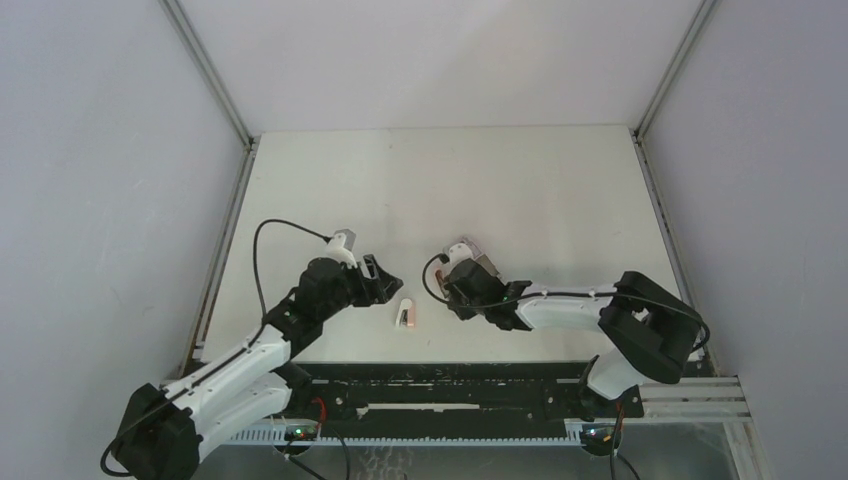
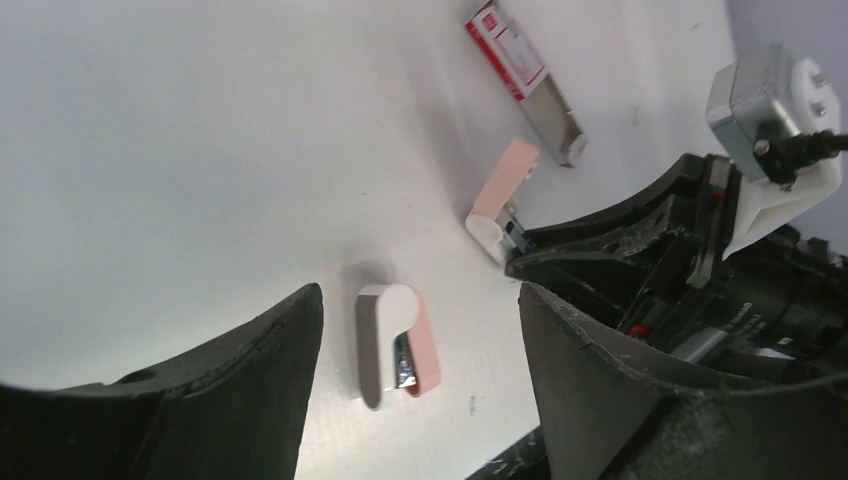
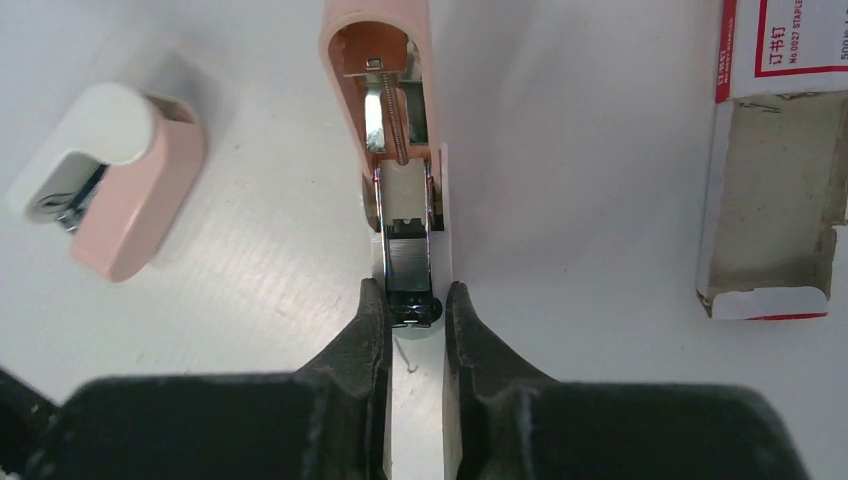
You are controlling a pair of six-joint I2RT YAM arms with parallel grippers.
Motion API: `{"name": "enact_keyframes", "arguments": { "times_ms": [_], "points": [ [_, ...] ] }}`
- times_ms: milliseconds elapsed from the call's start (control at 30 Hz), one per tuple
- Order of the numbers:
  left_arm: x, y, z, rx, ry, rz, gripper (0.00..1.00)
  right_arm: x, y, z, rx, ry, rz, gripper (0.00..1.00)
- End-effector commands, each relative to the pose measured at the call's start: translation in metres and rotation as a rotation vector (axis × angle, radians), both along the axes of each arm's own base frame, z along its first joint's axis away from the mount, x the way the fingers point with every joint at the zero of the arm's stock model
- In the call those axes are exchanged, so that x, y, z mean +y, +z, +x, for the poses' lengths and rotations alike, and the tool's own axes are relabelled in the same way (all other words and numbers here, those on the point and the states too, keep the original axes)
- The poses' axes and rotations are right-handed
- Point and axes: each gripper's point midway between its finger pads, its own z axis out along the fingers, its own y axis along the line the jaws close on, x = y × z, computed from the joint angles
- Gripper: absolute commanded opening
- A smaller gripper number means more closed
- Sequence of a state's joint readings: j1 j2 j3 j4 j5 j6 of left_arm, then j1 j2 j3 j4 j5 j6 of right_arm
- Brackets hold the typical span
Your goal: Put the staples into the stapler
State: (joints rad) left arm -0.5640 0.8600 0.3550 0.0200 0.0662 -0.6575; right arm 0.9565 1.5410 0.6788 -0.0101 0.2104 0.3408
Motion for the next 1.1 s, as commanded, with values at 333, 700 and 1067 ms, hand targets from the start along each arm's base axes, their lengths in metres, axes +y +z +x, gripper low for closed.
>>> {"name": "enact_keyframes", "arguments": {
  "times_ms": [333, 700, 1067],
  "points": [
    [-0.045, 0.057, -0.021, 0.005, -0.152, -0.377, 0.76, 0.030, 0.102, -0.030, -0.216, 0.270, 0.418, 0.00],
    [-0.055, 0.075, -0.021, -0.002, -0.196, -0.434, 0.75, 0.038, 0.128, -0.055, -0.261, 0.412, 0.486, 0.00],
    [-0.070, 0.085, -0.031, -0.025, -0.272, -0.451, 0.75, 0.039, 0.129, -0.059, -0.256, 0.417, 0.490, 0.00]
  ]
}}
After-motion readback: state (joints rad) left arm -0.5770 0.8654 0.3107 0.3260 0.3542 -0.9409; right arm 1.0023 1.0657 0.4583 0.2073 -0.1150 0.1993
